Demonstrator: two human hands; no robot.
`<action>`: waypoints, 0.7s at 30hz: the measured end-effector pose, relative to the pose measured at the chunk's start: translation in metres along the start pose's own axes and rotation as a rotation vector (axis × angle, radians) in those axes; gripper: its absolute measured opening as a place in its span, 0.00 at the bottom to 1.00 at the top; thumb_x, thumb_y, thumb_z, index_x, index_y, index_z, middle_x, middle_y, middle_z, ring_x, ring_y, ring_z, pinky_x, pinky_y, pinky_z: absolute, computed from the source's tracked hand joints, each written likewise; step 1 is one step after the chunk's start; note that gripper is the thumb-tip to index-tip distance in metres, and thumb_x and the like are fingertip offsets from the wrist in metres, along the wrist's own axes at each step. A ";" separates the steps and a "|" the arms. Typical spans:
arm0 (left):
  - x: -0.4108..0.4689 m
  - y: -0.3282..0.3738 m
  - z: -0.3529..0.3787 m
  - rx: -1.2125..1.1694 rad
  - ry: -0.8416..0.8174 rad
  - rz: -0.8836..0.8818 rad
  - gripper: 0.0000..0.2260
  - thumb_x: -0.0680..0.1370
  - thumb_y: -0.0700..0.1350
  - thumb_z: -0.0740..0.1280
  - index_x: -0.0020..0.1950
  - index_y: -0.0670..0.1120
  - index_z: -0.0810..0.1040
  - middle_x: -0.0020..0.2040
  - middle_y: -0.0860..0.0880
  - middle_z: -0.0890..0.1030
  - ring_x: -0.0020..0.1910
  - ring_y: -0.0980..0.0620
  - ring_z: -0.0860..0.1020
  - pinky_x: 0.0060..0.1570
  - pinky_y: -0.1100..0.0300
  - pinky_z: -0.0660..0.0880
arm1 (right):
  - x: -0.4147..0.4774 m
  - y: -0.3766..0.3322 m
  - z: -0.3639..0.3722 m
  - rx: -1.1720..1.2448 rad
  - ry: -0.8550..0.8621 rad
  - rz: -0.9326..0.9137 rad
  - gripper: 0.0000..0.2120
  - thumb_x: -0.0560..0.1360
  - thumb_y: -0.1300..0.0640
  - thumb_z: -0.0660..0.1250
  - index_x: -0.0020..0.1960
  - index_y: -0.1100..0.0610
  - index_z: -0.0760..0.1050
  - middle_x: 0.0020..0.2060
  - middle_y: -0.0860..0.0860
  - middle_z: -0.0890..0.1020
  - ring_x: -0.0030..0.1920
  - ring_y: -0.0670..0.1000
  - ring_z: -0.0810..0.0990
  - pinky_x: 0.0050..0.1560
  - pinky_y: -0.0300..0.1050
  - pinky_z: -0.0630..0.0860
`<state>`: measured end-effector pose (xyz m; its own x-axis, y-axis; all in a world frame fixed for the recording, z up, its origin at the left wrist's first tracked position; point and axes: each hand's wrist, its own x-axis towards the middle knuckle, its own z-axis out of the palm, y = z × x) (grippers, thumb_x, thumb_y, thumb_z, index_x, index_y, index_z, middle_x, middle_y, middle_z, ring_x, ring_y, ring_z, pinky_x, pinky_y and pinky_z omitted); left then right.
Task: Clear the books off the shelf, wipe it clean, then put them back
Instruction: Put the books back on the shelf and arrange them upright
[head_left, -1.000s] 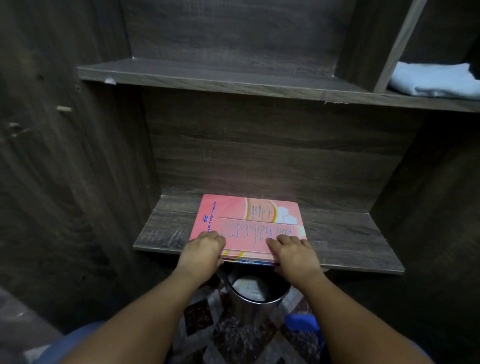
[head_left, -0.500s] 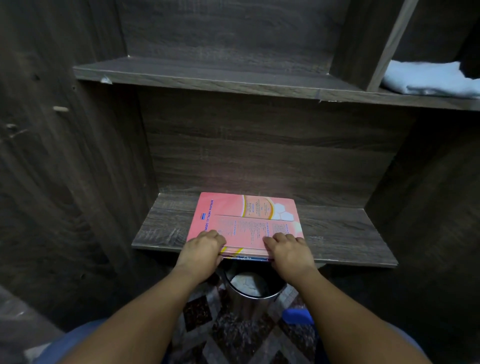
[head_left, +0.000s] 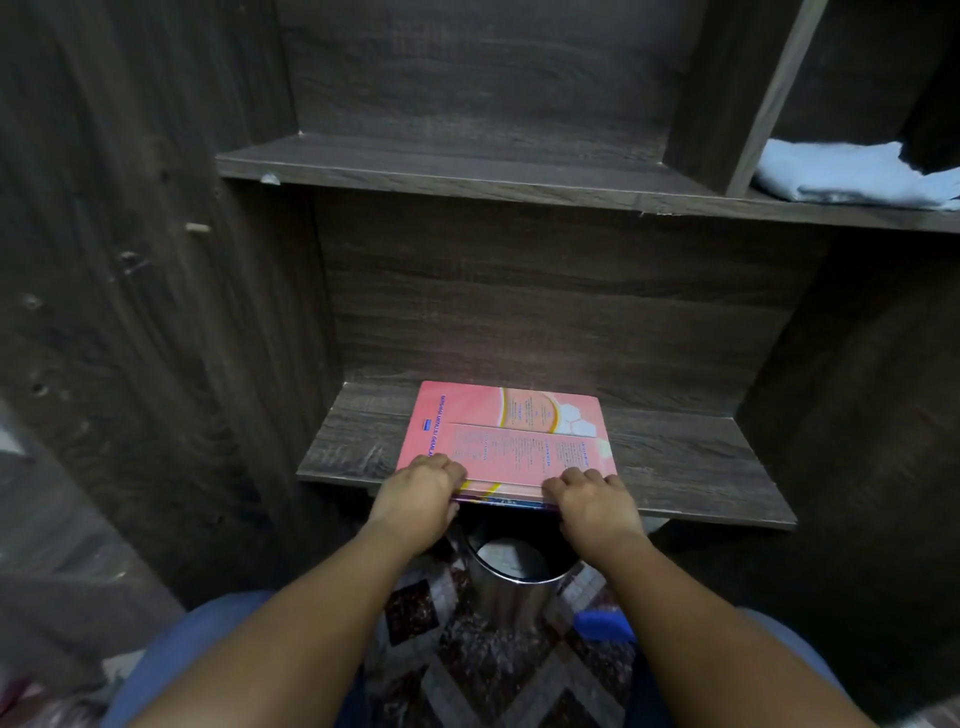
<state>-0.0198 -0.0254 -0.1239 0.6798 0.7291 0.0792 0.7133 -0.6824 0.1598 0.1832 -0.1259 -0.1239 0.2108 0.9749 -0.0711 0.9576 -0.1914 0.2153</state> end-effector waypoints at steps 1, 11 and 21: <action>-0.001 -0.001 -0.001 0.002 0.004 -0.003 0.16 0.76 0.47 0.66 0.63 0.50 0.74 0.61 0.51 0.74 0.62 0.49 0.71 0.58 0.56 0.73 | 0.000 0.001 -0.001 -0.011 -0.003 0.000 0.18 0.78 0.58 0.59 0.67 0.52 0.67 0.63 0.53 0.72 0.63 0.57 0.71 0.61 0.52 0.66; 0.011 -0.004 0.011 0.024 -0.092 -0.019 0.18 0.76 0.46 0.66 0.66 0.49 0.72 0.62 0.49 0.73 0.61 0.47 0.72 0.58 0.52 0.73 | 0.021 0.023 0.014 0.121 -0.227 0.173 0.45 0.74 0.56 0.68 0.76 0.41 0.39 0.75 0.60 0.53 0.63 0.64 0.72 0.58 0.56 0.75; 0.024 0.000 0.010 0.086 -0.050 -0.090 0.26 0.74 0.60 0.68 0.67 0.49 0.68 0.59 0.47 0.73 0.56 0.44 0.75 0.54 0.53 0.73 | 0.014 0.013 -0.002 -0.067 0.053 0.191 0.35 0.78 0.60 0.60 0.77 0.42 0.45 0.68 0.57 0.63 0.54 0.62 0.73 0.50 0.54 0.72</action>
<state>-0.0019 -0.0085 -0.1313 0.6186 0.7854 0.0187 0.7823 -0.6180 0.0785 0.1986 -0.1148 -0.1201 0.3745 0.9268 0.0285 0.8859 -0.3668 0.2841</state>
